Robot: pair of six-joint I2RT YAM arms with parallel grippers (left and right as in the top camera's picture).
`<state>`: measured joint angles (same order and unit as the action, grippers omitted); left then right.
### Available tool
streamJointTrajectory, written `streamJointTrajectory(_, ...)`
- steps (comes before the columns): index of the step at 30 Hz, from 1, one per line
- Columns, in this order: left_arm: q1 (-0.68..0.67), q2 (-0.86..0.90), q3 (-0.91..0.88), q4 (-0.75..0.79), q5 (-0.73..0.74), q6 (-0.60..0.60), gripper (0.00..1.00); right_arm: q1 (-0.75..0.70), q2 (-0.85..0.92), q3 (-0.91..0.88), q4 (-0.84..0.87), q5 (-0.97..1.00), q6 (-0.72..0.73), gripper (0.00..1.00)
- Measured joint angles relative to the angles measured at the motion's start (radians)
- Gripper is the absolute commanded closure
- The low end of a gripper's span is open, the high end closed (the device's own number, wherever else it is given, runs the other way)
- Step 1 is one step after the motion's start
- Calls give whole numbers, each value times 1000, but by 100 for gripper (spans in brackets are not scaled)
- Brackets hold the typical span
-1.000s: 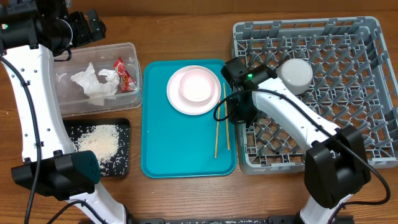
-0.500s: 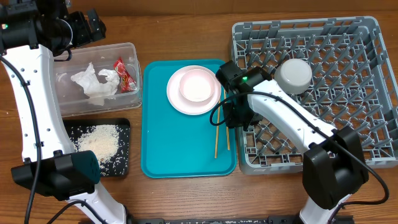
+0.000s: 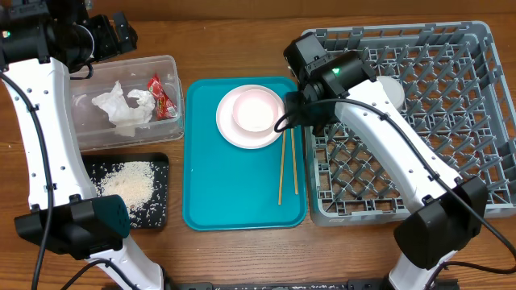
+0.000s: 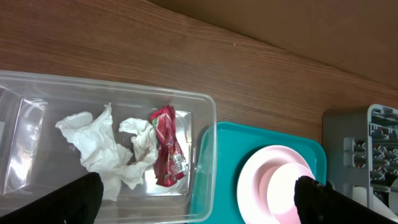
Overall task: Sort waste into correct bins and load items into the dishwasher
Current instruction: 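Move the right gripper left over the teal tray toward the pink plate, then grasp the rim of the pink plate with the right gripper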
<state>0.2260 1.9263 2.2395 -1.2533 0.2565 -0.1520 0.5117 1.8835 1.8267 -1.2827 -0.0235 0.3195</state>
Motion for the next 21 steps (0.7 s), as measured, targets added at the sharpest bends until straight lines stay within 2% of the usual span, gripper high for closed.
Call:
streamJointTrajectory(1, 0, 0, 0, 0, 0, 0, 0, 2, 0, 0, 22, -31, -2, 0)
streamJointTrajectory(7, 0, 0, 0, 0, 0, 0, 0, 8, 0, 0, 143, -202, -5, 0)
streamJointTrajectory(8, 0, 0, 0, 0, 0, 0, 0, 8, 0, 0, 163, -223, -5, 9)
streamJointTrajectory(9, 0, 0, 0, 0, 0, 0, 0, 8, 0, 0, 183, -241, -10, 27)
streamJointTrajectory(11, 0, 0, 0, 0, 0, 0, 0, 13, 0, 0, 214, -251, -6, 55)
streamJointTrajectory(12, 0, 0, 0, 0, 0, 0, 0, 16, 0, -1, 240, -251, -5, 59)
streamJointTrajectory(16, 0, 0, 0, 0, 0, 0, 0, 46, 0, -15, 364, -203, -4, 63)
streamJointTrajectory(19, 0, 0, 0, 0, 0, 0, 0, 79, 3, -37, 417, -158, -6, 55)
streamJointTrajectory(21, 0, 0, 0, 0, 0, 0, 0, 108, 18, -43, 442, -126, -6, 54)
